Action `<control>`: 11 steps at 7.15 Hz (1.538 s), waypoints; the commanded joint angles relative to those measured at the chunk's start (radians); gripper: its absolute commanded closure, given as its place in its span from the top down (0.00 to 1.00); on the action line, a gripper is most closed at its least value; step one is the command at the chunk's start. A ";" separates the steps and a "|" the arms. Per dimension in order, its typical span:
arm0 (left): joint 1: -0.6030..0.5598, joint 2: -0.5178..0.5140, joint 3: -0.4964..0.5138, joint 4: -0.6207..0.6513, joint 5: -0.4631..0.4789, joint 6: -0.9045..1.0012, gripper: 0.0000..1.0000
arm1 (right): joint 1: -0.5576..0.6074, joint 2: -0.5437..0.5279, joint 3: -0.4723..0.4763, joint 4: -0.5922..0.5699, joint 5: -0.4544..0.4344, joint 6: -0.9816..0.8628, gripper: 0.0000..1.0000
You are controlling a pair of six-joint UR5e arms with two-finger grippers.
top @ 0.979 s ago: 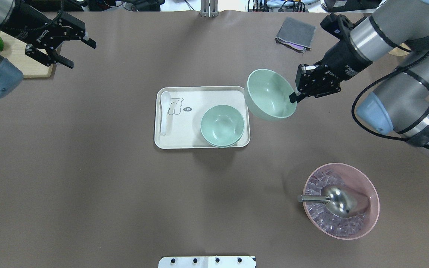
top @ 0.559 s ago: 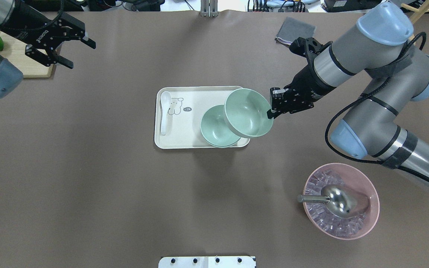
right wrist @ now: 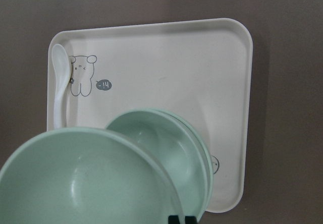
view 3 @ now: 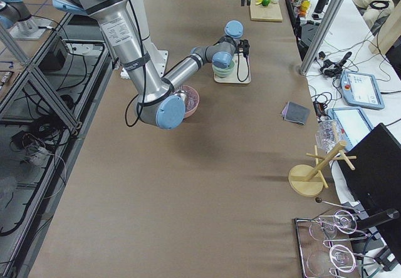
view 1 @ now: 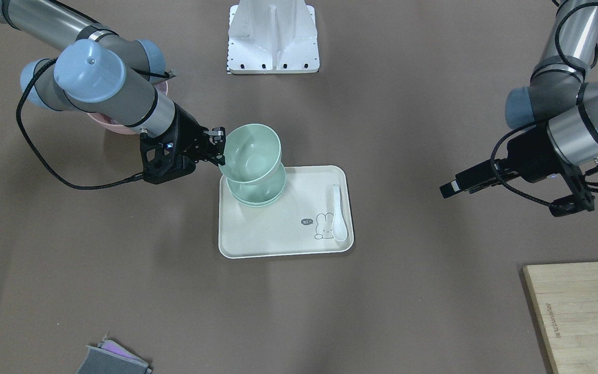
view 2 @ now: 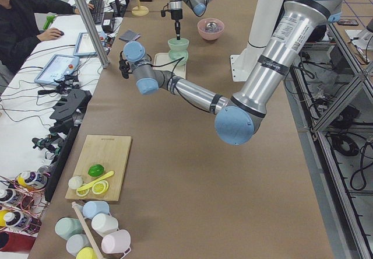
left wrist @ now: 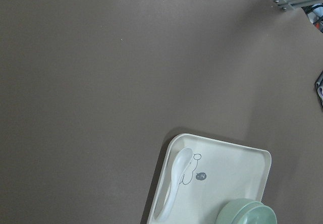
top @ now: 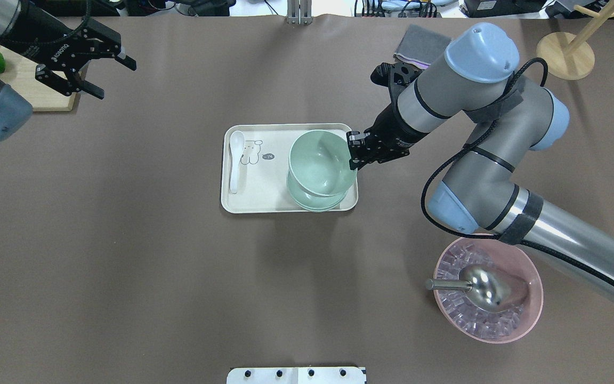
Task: Stack green bowls together
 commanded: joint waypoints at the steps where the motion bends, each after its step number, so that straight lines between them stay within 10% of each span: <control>1: 0.000 -0.001 0.002 0.000 0.000 0.000 0.98 | -0.010 0.010 -0.017 0.000 -0.006 0.000 0.00; 4: 0.000 0.001 0.002 0.000 0.000 0.000 0.98 | -0.018 0.006 -0.017 0.000 -0.006 0.000 0.00; 5: 0.002 -0.001 0.007 0.000 0.000 0.000 0.98 | -0.016 0.009 -0.024 0.000 -0.014 -0.001 0.99; 11: -0.087 0.005 0.001 -0.002 0.128 0.035 0.98 | 0.237 -0.047 -0.017 -0.006 0.002 -0.024 1.00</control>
